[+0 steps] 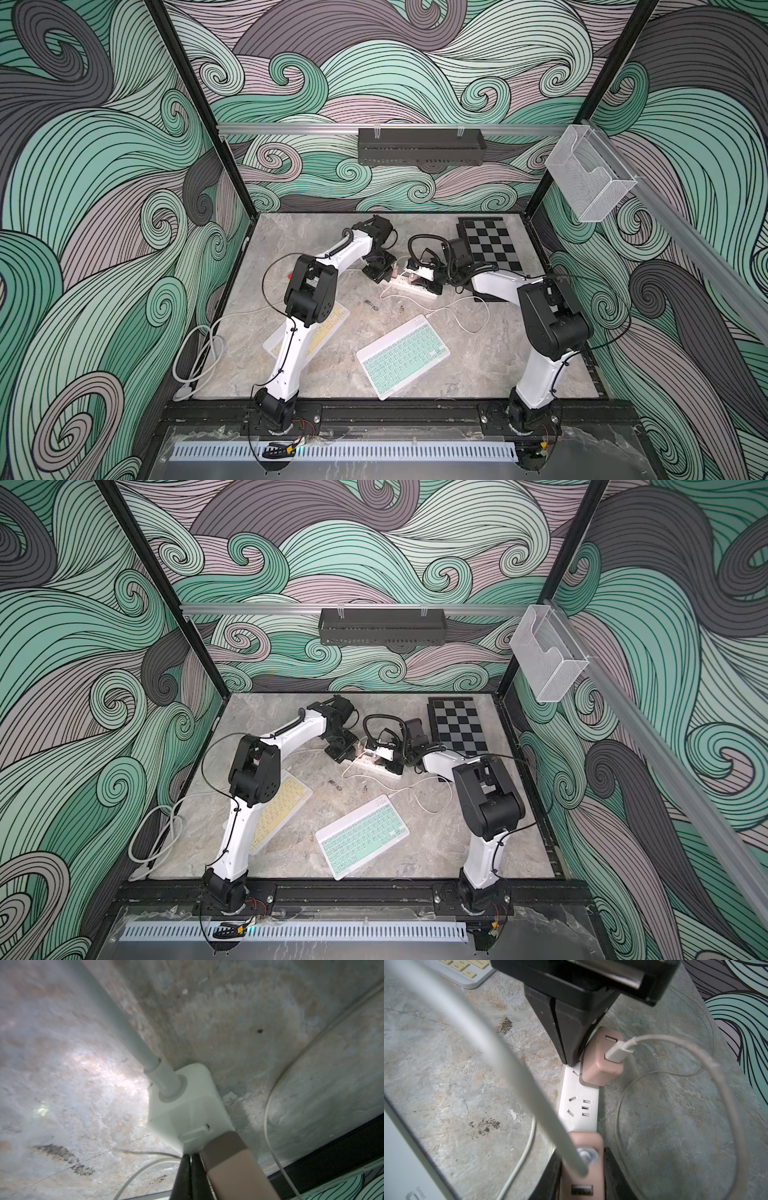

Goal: Unplug the wireless keyboard
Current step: Remove the plug from the socket.

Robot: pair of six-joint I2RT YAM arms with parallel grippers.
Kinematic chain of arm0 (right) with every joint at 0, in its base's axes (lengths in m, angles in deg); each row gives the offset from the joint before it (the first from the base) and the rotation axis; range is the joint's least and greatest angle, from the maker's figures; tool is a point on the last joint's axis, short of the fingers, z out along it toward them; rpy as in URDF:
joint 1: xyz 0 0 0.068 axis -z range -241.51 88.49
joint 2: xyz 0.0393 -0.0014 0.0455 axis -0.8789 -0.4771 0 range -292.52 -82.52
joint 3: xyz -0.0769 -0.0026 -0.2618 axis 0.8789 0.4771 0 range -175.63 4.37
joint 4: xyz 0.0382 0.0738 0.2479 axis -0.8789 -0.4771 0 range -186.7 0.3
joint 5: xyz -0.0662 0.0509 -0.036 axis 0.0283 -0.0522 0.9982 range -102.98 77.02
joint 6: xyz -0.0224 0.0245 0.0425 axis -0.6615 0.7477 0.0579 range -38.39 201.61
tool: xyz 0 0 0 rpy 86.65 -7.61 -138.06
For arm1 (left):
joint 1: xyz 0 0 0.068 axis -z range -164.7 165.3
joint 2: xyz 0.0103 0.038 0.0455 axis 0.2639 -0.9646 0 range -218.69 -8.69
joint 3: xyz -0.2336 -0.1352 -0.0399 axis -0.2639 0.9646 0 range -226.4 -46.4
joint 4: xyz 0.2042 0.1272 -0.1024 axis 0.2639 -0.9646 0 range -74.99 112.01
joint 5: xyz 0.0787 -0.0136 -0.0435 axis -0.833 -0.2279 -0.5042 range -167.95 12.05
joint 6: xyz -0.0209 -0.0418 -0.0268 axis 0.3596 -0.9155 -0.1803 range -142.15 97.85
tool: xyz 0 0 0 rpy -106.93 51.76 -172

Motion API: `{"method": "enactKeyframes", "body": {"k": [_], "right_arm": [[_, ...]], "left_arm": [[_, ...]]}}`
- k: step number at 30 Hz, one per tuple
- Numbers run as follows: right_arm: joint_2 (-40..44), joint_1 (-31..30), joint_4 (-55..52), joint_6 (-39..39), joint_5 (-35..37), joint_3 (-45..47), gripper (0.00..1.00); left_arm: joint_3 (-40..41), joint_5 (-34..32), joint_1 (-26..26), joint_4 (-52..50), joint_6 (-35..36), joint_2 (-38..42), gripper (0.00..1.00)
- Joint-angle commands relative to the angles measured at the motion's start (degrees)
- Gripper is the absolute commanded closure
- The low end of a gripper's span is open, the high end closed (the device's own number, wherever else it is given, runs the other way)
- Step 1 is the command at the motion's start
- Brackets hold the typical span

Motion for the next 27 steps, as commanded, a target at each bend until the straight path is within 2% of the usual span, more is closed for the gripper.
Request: {"method": "enactKeyframes", "body": {"k": [1,4,8,11,13,15,20,27], "right_arm": [[2.75,0.88,0.51,-0.39,-9.76,4.83,1.00],[8.46,3.10,10.83,3.64,-13.22,9.80,1.00],[9.88,3.42,5.20,5.55,-15.01,5.84,1.00],[10.91,4.08,17.56,11.97,-18.34,10.89,1.00],[11.34,4.16,19.58,14.08,-19.27,11.82,1.00],[11.64,4.18,22.24,16.27,-19.44,12.63,1.00],[12.00,5.10,35.80,29.05,-21.07,15.48,1.00],[11.71,5.65,41.82,39.87,-19.84,15.98,1.00]], "left_arm": [[1.83,1.45,-0.21,7.92,-3.48,-3.05,1.00],[2.87,1.23,-0.04,9.42,-4.52,-2.77,1.00],[2.42,1.34,-0.12,9.28,-4.71,-3.04,1.00],[2.47,1.37,-0.10,9.37,-4.72,-3.04,1.00],[2.43,1.27,-0.13,9.33,-4.84,-3.02,1.00],[2.42,1.24,-0.07,9.37,-4.83,-3.03,1.00],[2.07,0.84,0.05,9.07,-4.56,-3.22,1.00],[0.32,-0.05,0.49,7.43,-3.76,-3.92,1.00]]}}
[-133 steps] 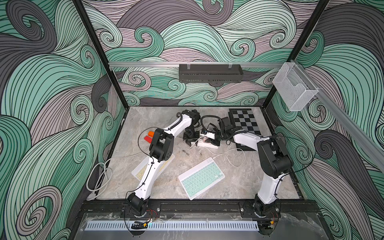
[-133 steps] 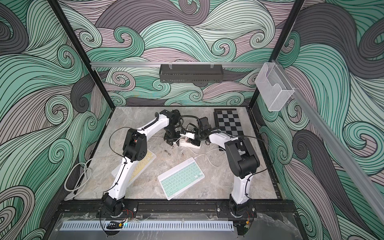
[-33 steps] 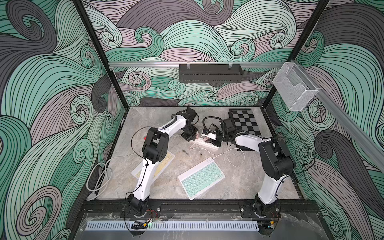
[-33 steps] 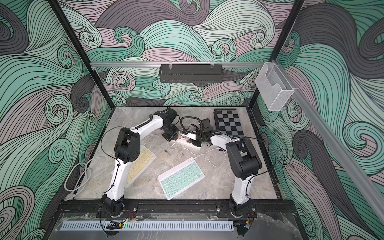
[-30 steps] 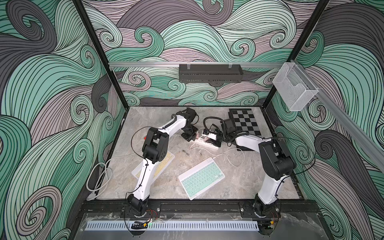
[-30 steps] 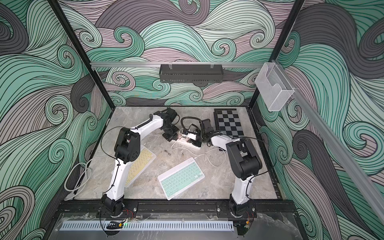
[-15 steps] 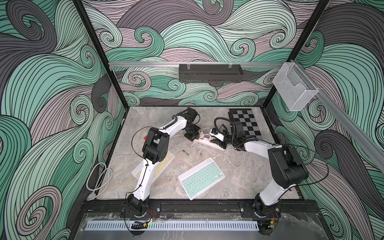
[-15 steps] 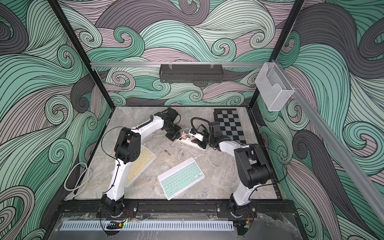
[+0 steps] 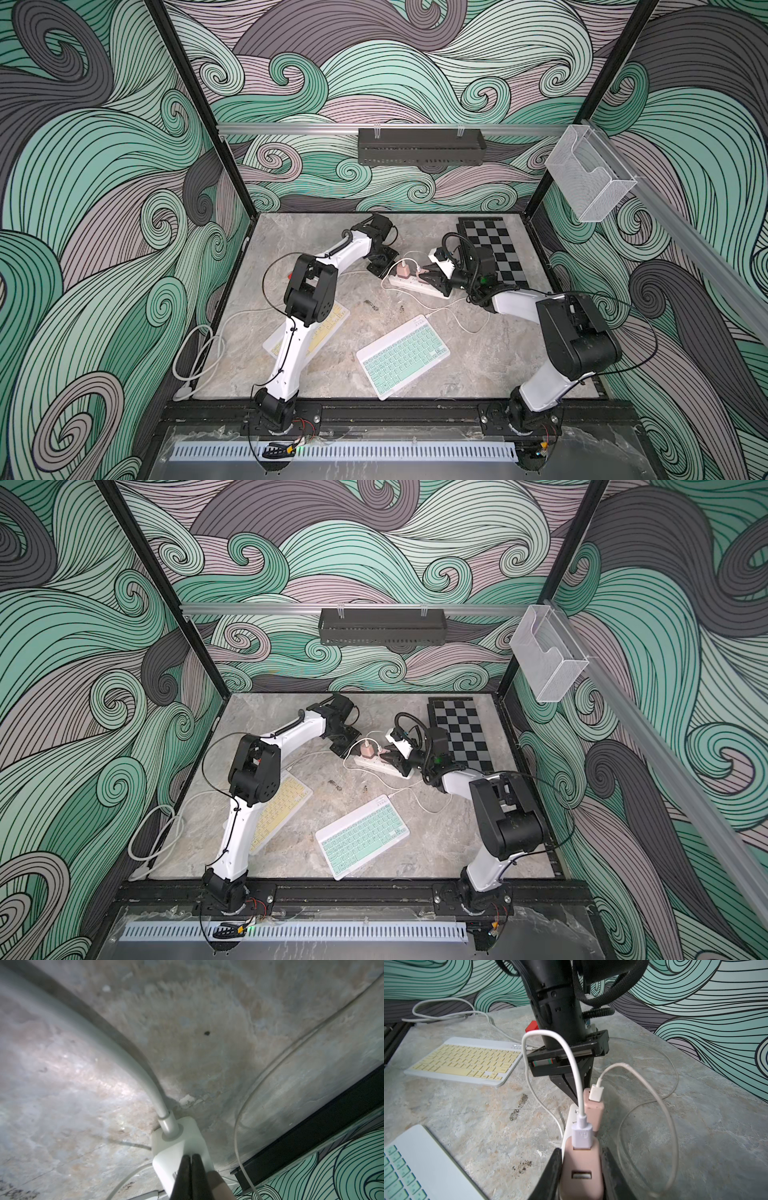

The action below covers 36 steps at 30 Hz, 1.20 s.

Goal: Unplug the wireless keyboard
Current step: Remove the plug from the socket.

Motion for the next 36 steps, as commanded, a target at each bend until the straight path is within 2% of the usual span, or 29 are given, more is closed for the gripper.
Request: {"method": "enactKeyframes", "body": {"k": [1,4,7,8,14,18,20,31,34,36], "right_arm": [[2.37,-0.40,10.44,7.85,-5.52,-0.90,1.00],[2.39,-1.39,3.36,6.68,-1.49,-2.62,1.00],[2.03,-1.85,0.98,10.10,6.51,-3.03,1.00],[2.14,-2.08,0.29,10.17,6.80,-3.18,1.00],[1.05,-6.51,-9.93,4.43,15.89,-6.75,1.00],[0.28,-6.83,-10.75,6.63,21.86,-7.99,1.00],[-0.08,-6.49,-13.69,10.30,23.94,-10.35,1.00],[-0.82,-2.86,13.00,31.85,15.73,-1.15,1.00],[-2.18,-3.06,25.51,28.79,12.51,2.88,1.00],[-1.88,-3.34,23.33,24.96,12.32,2.64,1.00]], "left_arm": [[-0.52,-2.69,0.51,-1.12,-1.18,-3.66,1.00],[-0.53,-2.72,0.52,-1.12,-1.14,-3.67,1.00],[-0.52,-2.72,0.47,-1.10,-1.13,-3.67,1.00],[-0.53,-2.72,0.47,-1.18,-1.16,-3.67,1.00],[-0.52,-2.78,0.57,-0.94,-1.05,-3.65,1.00],[-0.52,-2.77,0.56,-0.94,-1.03,-3.66,1.00],[-0.51,-2.79,0.63,-0.90,-1.00,-3.66,1.00],[-0.43,-2.97,0.73,-0.50,-1.16,-3.66,1.00],[-0.56,-3.02,0.82,-0.50,-1.13,-3.75,1.00],[-0.67,-3.06,0.82,-0.58,-1.12,-3.74,1.00]]}}
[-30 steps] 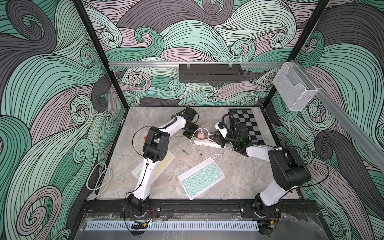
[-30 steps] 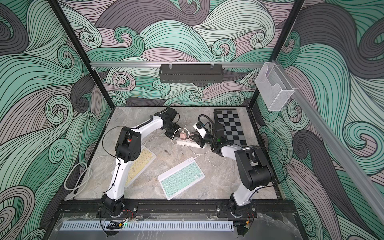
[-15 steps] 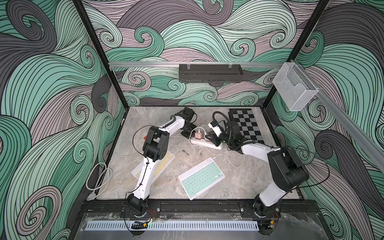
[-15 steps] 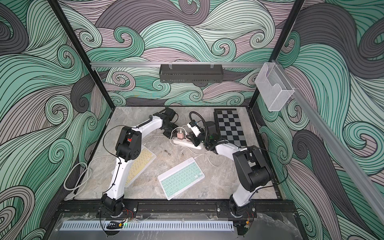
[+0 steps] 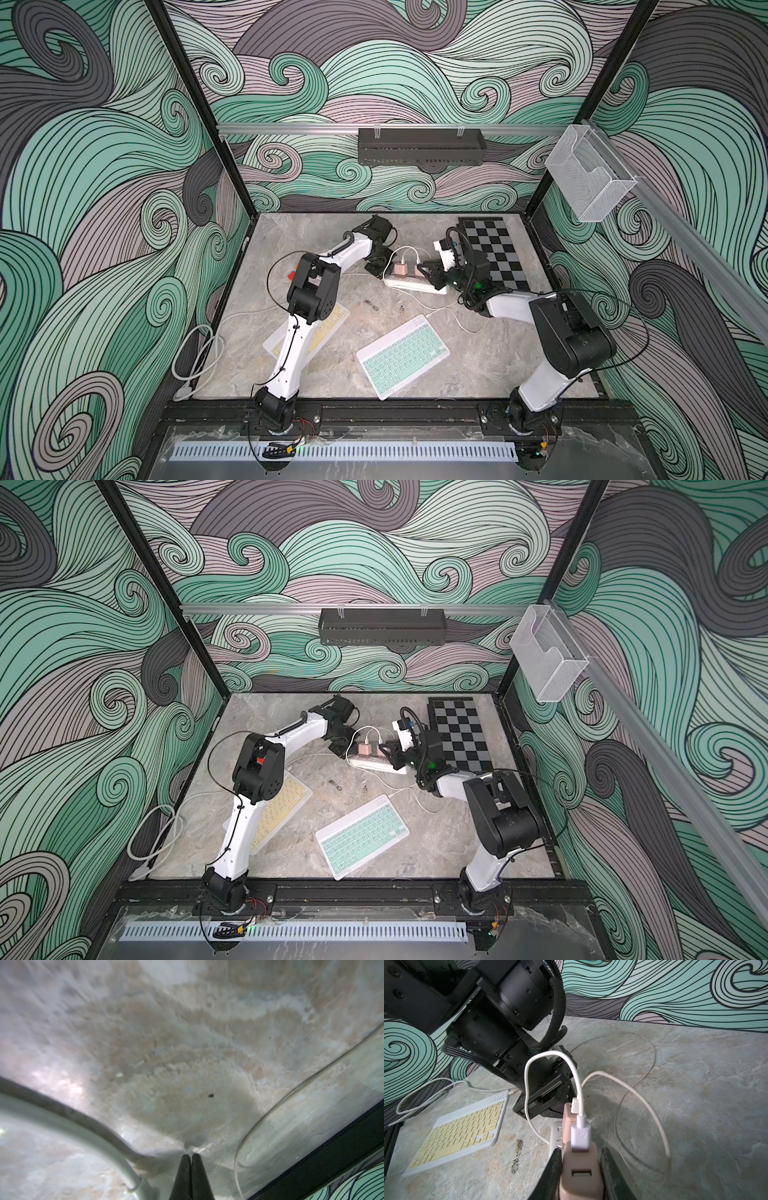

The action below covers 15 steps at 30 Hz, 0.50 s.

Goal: Unplug the wireless keyboard
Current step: Remove the plug from the socket.

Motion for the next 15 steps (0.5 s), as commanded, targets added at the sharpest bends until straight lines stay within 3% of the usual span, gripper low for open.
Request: {"method": "enactKeyframes", "body": {"k": [1,4,9,11,15], "right_arm": [[0.14,-0.41,12.14,-3.74,-1.91,-0.08,1.00],[0.86,-1.92,10.62,-10.83,-0.39,0.21,1.00],[0.32,-8.23,4.55,-27.39,11.09,-1.54,1.00],[-0.04,-10.08,4.84,-30.37,15.74,-1.66,1.00],[0.08,-10.56,6.25,-30.11,17.17,-1.05,1.00]], "left_arm": [[-0.51,1.67,0.97,-3.03,-1.10,-1.45,1.00],[-0.71,1.66,1.07,-2.92,-1.10,-1.54,1.00],[-1.39,1.63,1.17,-3.19,-1.13,-1.89,1.00],[-1.46,1.61,1.24,-3.28,-1.23,-1.98,1.00],[-1.84,1.66,1.37,-3.29,-1.26,-2.16,1.00]]}}
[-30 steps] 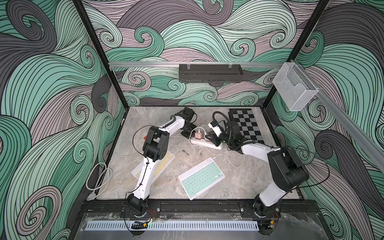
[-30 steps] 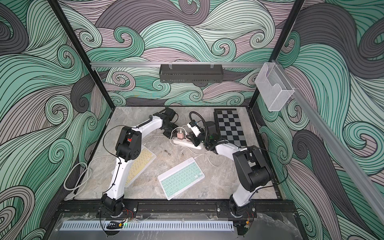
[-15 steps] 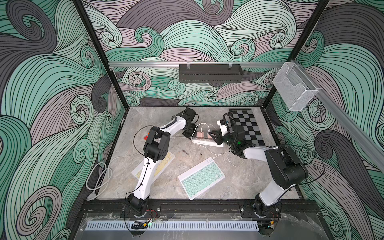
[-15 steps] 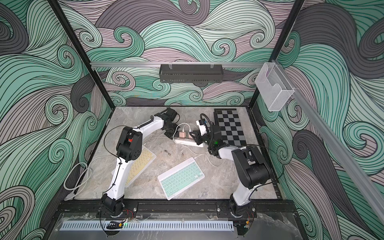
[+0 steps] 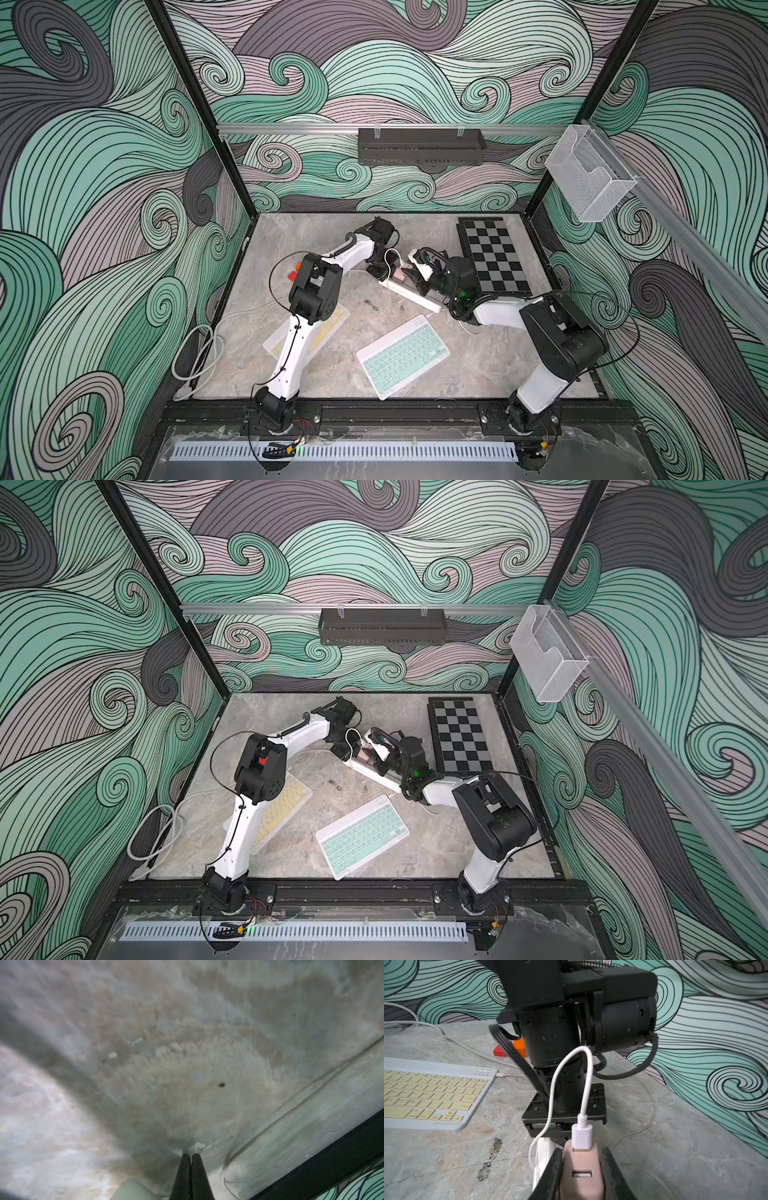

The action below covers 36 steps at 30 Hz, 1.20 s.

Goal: Unplug the wireless keyboard
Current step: Remove the plug from the socket.

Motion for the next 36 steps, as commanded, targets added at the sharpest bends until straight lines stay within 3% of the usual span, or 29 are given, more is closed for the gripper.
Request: {"method": "enactKeyframes", "body": {"k": [1,5,8,10,12,14,17,21,25,31,36], "right_arm": [[0.40,0.03,1.06,-4.22,4.58,-0.57,1.00],[4.25,1.62,-7.01,4.12,5.52,-2.53,1.00],[8.04,2.79,-11.98,15.49,6.47,-2.55,1.00],[10.42,3.64,-19.83,22.01,-1.32,-3.89,1.00],[13.18,2.90,-17.84,22.76,-9.54,-1.57,1.00],[17.36,0.98,-17.62,18.08,-12.51,0.46,1.00],[20.92,0.04,-28.61,5.59,-13.45,-0.39,1.00],[22.97,0.01,-36.54,-2.54,-7.99,-2.02,1.00],[25.26,-0.31,-39.54,-12.45,-8.72,-4.17,1.00],[26.06,-0.31,-42.31,-30.50,-2.89,-8.86,1.00],[25.63,-0.22,-42.74,-39.18,-5.72,-11.65,1.00]], "left_arm": [[-1.66,0.86,0.73,-2.27,-1.30,-1.62,1.00],[-1.33,2.51,0.60,-0.89,-1.75,-1.63,1.00],[-0.58,3.18,0.70,2.13,-1.96,-0.79,1.00],[-1.33,2.44,0.65,2.90,-0.71,0.13,1.00],[-2.72,2.45,0.31,3.03,0.89,0.56,1.00],[-4.92,2.89,-0.18,2.35,3.09,0.39,1.00],[-6.92,2.12,-0.54,1.15,6.78,0.97,1.00],[-6.93,3.31,-1.54,2.40,11.29,3.46,1.00],[-6.87,2.33,-2.87,1.95,18.92,8.60,0.95],[-1.19,2.88,-5.47,1.12,31.06,20.50,0.82],[8.58,7.58,-5.47,3.57,41.19,30.96,0.75]]}}
